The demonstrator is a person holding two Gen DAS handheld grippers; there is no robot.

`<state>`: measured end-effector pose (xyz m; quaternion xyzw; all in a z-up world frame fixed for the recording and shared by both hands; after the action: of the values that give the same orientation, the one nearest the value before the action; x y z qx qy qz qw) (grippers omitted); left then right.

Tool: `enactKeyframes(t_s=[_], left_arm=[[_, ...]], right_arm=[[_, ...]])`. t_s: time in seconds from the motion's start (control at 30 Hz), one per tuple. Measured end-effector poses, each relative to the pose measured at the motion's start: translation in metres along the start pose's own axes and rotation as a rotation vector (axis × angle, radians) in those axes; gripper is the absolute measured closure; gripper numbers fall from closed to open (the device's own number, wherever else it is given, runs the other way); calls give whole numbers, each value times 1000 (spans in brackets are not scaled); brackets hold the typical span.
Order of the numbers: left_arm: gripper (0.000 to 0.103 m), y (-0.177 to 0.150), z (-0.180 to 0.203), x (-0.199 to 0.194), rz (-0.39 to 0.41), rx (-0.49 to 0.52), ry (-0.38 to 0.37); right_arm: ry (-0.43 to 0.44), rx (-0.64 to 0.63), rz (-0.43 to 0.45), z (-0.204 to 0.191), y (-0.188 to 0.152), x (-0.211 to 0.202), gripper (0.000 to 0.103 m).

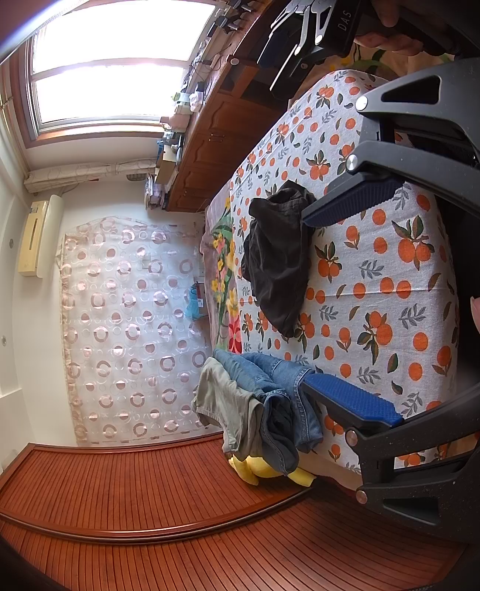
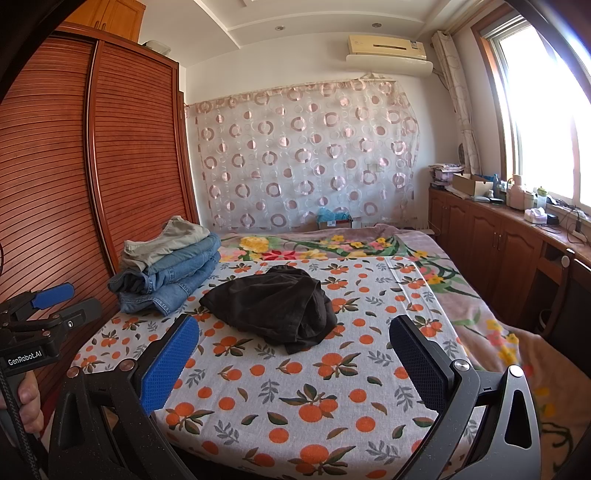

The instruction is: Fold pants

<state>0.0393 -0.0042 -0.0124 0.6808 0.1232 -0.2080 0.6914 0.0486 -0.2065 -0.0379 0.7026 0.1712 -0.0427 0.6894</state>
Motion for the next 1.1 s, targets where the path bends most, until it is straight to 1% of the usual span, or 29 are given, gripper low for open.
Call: enactKeyframes(t_s=[0.4,0.53,0.8,0.9,1.0,1.07,1.1], left_arm=[[21,6,1,-5,-8,-4,-2],[21,-3,-2,12,-53,-6,-6],[21,-31,-11,46,-130,-11,-17],[21,-39,-16,58,-145,-7,-22],[21,-45,-21,73,-168,-8,-30],[21,-50,-25,86,-198,-14,-42],[21,-52,-26,92,-209,-14,-42]], right_arm=[[2,5,-9,0,-3,3,0],[30,17,-46,2,-10,11,0],[15,37,-112,17,-18,33,1],[9,29,-124,18,-18,37,4],[1,2,-136,20,-19,44,9],[14,-16,-156,19,-21,51,19],[16,-25,-168,19,-22,55,21]])
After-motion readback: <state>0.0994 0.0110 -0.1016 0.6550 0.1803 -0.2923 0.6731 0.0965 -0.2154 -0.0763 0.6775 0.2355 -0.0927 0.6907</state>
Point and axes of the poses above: each gripper's, at about its wrist camera, not at the fingertips, and x roughly the way its jaws point, z to its right, y to its top, the point moved 5 cm from there along x, roughly the way its jaws point, and after that the axes turned 7 degrees about -y, right-handed, at the moved point
